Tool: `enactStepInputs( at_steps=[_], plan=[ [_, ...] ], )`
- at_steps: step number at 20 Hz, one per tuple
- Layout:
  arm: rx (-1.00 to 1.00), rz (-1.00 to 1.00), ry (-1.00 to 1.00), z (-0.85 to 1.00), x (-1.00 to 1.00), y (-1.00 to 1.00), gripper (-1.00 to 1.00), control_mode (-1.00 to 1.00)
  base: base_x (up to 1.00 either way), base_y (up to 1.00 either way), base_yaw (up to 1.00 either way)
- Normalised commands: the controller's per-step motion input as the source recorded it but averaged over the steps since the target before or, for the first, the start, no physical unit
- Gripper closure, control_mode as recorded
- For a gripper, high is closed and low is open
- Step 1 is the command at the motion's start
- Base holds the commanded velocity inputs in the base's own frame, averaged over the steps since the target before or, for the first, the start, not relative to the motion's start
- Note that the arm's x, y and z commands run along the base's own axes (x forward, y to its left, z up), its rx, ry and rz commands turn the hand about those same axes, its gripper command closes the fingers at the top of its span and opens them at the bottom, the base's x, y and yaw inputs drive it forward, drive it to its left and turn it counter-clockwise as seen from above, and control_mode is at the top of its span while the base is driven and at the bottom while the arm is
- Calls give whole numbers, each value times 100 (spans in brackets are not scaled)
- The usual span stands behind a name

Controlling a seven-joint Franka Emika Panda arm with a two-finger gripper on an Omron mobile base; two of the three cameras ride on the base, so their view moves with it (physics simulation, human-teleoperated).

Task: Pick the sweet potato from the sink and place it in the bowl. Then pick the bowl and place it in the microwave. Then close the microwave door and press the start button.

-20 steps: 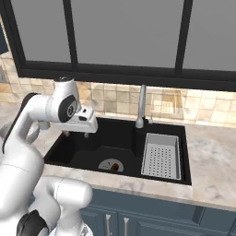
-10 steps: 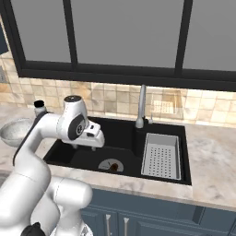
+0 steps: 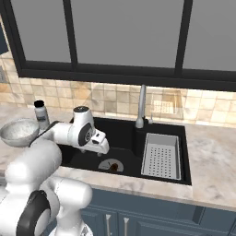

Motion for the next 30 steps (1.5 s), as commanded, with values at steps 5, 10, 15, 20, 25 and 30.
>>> enactStepInputs(
  at_steps=[5,10,15,20,25,30],
  plan=[
    [0,-11,11,-54,53,-11,-100,-100,0,0,0],
    [-3,-8,1,-52,42,-2,-100,-100,0,0,0],
    [-3,-3,0,-41,23,-15,-100,-100,0,0,0],
    [0,0,0,-34,5,-18,-100,-100,0,0,0],
    [0,0,0,-34,11,-6,-100,-100,0,0,0],
    [0,0,0,-48,22,-1,-100,-100,0,0,0]
  ],
)
